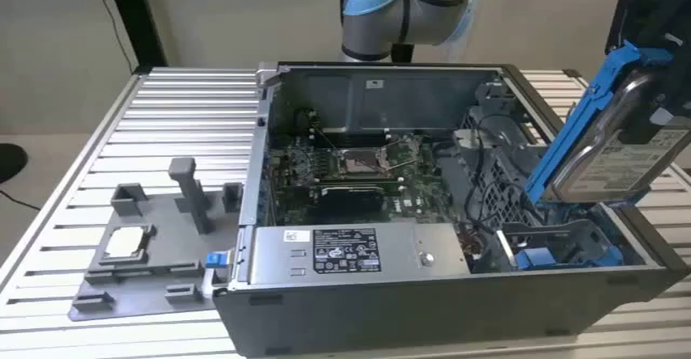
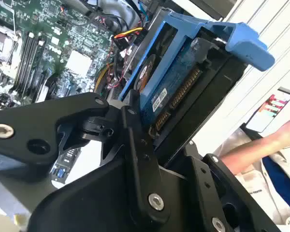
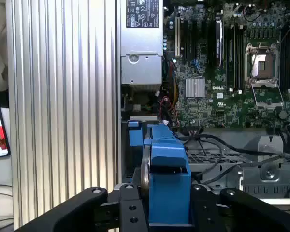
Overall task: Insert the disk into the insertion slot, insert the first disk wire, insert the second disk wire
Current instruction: 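Insert the disk into the insertion slot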
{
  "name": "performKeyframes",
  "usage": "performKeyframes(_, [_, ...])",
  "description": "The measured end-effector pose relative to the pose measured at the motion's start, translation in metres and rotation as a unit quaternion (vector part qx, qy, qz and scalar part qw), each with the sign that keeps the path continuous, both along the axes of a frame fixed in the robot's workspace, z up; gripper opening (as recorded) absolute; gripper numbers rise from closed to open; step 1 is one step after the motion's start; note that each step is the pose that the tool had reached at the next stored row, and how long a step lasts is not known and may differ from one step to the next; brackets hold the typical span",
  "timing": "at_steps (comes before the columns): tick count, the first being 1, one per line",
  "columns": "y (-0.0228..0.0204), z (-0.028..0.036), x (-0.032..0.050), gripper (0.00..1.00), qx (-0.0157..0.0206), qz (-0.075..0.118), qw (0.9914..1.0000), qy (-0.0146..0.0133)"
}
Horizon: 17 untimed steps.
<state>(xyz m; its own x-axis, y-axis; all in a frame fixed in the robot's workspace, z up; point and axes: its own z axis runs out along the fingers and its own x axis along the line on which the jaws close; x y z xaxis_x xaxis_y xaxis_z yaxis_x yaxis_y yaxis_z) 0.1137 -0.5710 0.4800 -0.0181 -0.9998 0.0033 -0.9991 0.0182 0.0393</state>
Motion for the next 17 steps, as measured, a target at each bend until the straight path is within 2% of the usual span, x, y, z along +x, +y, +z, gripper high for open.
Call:
performKeyframes(12, [0.0,0.0,0.0,0.0,0.0,0.0,1.0,0.0])
performKeyframes(17, [-0.0031,-0.0016,0.0,0.0,0.0001,0.0,1.0,-0.0001])
